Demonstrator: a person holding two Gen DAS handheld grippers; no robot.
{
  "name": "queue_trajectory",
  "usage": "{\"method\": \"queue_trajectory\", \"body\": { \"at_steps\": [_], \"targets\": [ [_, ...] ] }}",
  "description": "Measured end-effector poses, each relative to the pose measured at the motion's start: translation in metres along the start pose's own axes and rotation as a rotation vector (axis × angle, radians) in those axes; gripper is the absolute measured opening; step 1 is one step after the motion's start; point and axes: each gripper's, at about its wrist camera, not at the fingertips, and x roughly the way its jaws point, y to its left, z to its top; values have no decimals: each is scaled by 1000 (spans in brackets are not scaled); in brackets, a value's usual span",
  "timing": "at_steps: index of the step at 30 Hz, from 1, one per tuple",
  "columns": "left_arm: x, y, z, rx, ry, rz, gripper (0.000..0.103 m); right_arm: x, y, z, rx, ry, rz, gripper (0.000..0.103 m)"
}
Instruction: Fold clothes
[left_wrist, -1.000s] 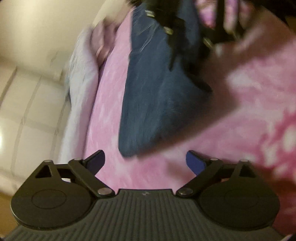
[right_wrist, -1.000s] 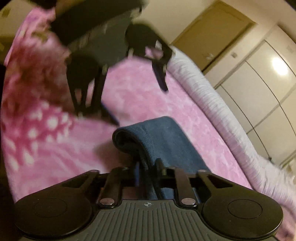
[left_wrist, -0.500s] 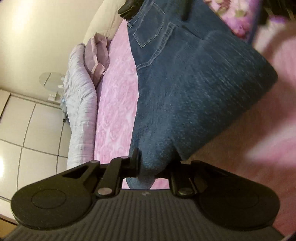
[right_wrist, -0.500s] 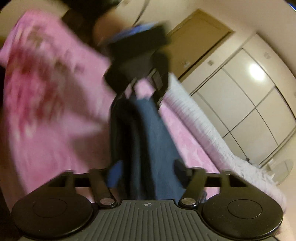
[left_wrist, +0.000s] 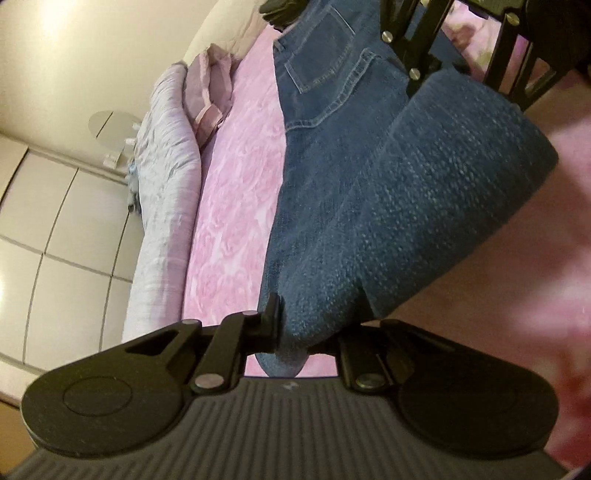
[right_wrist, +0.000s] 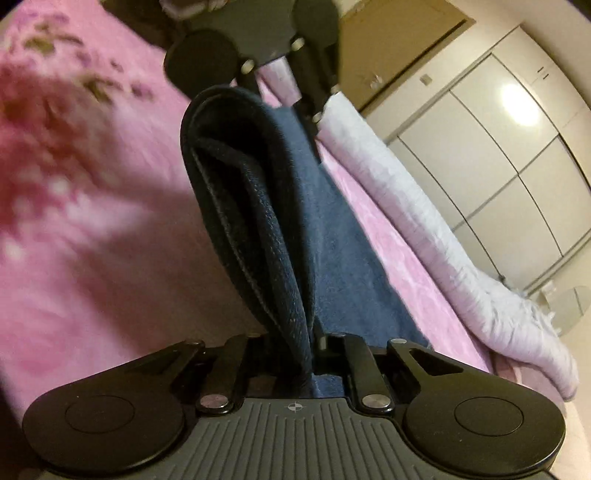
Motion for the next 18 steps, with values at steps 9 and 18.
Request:
{"method": "queue_trajectory", "body": {
  "at_steps": [9,18],
  "targets": [
    [-100,28,-4,-92,186,-100,11,-76,-5,43,191,-258,264,11],
    [-78,147,124,-87,59,-139,28,-92,-143,-26,683,-345,255,11]
  ]
}}
